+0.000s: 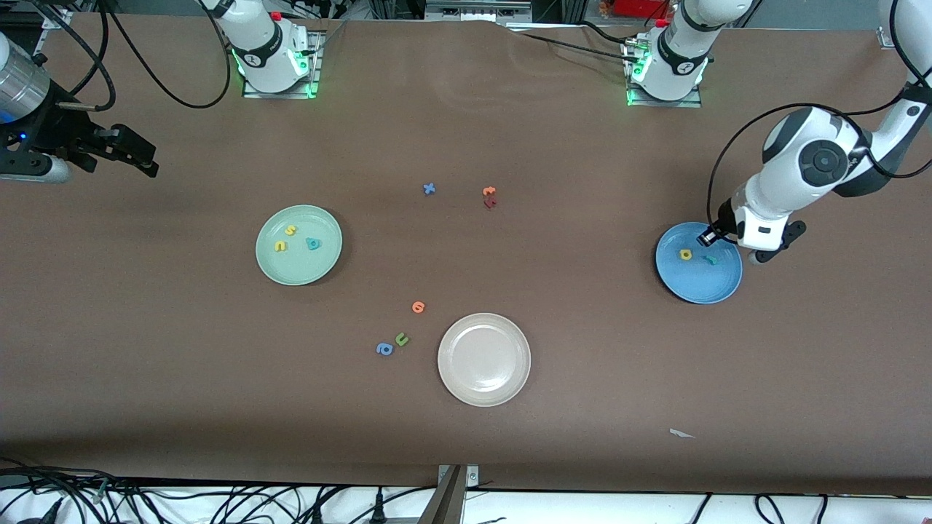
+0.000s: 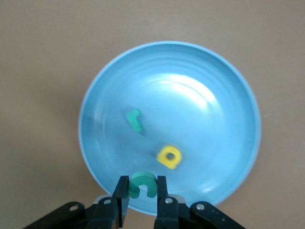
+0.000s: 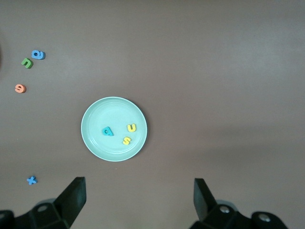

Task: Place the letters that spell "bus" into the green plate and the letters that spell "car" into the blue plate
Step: 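Carry the teal c onto the blue plate and open the left gripper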

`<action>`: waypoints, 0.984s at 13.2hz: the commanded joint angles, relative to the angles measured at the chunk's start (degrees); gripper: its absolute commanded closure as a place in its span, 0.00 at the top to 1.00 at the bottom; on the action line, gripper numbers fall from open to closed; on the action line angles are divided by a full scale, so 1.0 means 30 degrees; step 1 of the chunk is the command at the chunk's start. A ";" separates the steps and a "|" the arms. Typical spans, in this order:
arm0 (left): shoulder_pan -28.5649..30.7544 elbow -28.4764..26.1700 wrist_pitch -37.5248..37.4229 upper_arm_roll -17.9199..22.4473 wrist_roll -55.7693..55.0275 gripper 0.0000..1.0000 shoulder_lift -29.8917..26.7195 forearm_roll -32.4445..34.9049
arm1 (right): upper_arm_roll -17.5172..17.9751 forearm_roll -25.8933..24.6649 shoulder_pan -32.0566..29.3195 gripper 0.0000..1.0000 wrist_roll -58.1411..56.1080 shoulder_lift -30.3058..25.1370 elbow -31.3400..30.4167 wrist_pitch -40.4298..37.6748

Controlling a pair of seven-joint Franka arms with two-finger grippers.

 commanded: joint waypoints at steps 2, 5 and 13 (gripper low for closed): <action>-0.0429 0.0915 -0.0362 0.0679 0.0855 0.78 -0.0035 0.0674 | -0.0098 0.0035 -0.0303 1.00 -0.0225 0.0161 0.0462 -0.0553; -0.0574 0.1879 -0.0682 0.0768 0.1326 0.88 -0.0006 0.0674 | -0.0100 0.0006 -0.0303 1.00 -0.0225 0.0161 0.0462 -0.0554; -0.6658 0.8674 -0.6132 0.3891 0.4338 0.99 -0.0034 0.0208 | -0.0100 0.0006 -0.0273 1.00 -0.0225 0.0161 0.0491 -0.0554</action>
